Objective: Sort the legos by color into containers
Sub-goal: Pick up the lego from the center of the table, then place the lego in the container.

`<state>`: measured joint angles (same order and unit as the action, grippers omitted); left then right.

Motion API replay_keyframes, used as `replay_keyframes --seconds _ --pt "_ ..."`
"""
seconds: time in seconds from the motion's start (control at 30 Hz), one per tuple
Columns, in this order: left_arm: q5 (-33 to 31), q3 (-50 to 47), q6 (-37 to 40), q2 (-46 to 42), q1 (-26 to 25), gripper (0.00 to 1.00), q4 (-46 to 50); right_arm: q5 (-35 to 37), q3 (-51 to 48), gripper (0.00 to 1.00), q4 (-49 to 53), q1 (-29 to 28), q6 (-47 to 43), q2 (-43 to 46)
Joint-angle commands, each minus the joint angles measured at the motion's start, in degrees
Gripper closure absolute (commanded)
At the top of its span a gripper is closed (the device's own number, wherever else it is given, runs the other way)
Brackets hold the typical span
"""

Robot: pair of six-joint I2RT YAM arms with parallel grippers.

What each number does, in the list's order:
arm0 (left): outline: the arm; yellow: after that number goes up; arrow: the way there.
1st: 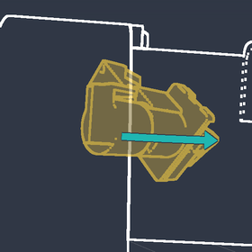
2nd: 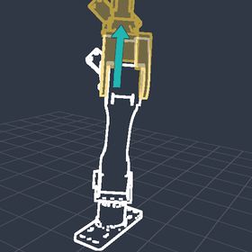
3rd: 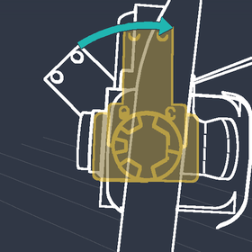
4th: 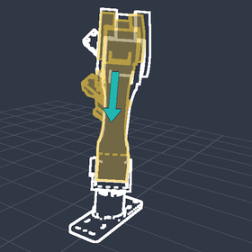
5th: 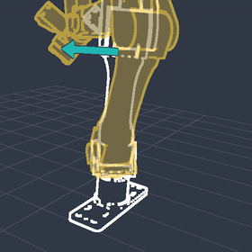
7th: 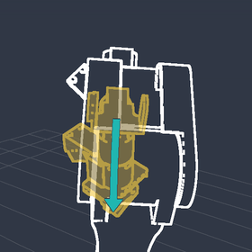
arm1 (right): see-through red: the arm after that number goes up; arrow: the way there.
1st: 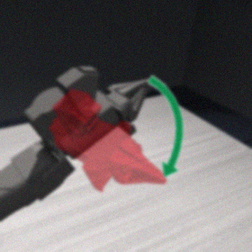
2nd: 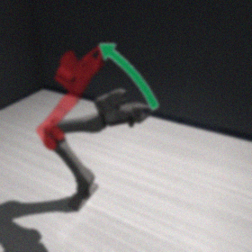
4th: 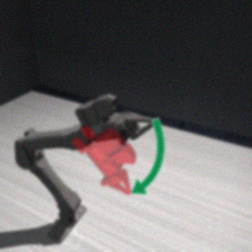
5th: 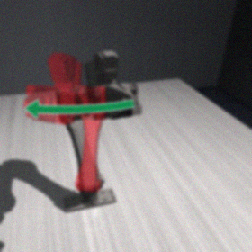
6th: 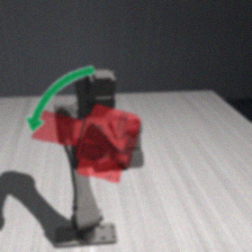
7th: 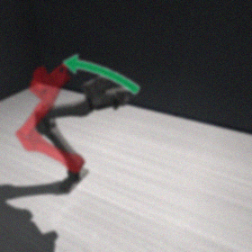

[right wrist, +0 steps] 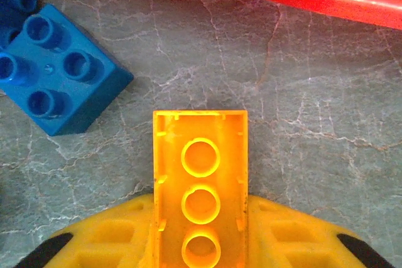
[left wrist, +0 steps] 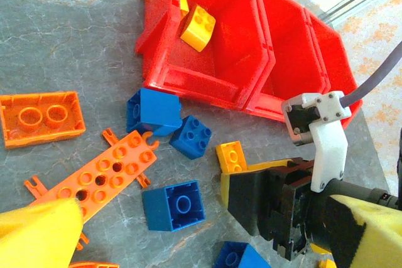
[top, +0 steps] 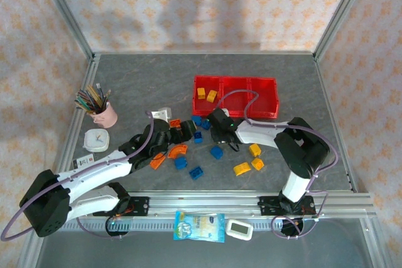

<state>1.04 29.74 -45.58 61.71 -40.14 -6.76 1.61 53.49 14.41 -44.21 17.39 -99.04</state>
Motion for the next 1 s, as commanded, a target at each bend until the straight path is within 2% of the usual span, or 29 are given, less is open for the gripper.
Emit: replay_keyframes --seconds 0.0,0.2,0.33,0.67,0.97 --pt "-0.1 2.5 0.6 0.3 -0.5 0.01 0.1 2.0 -0.4 0.69 0.1 0.1 0.8 2.7" --pt "-1.5 4.3 2.4 0.0 -0.4 0.01 0.7 2.5 2.7 0.69 3.4 0.2 0.2 7.8" --pt "-2.9 5.2 3.9 -0.5 0.5 0.01 0.7 1.7 6.5 0.68 3.8 1.0 -1.2 8.1" --pt "-0.2 5.7 5.2 -0.8 7.2 0.01 -0.1 -1.7 24.0 0.68 3.9 5.6 -3.4 -5.1" --pt "1.0 5.4 5.8 -0.5 10.0 0.01 -0.1 -2.0 35.7 0.66 5.3 7.0 -4.1 -16.6"
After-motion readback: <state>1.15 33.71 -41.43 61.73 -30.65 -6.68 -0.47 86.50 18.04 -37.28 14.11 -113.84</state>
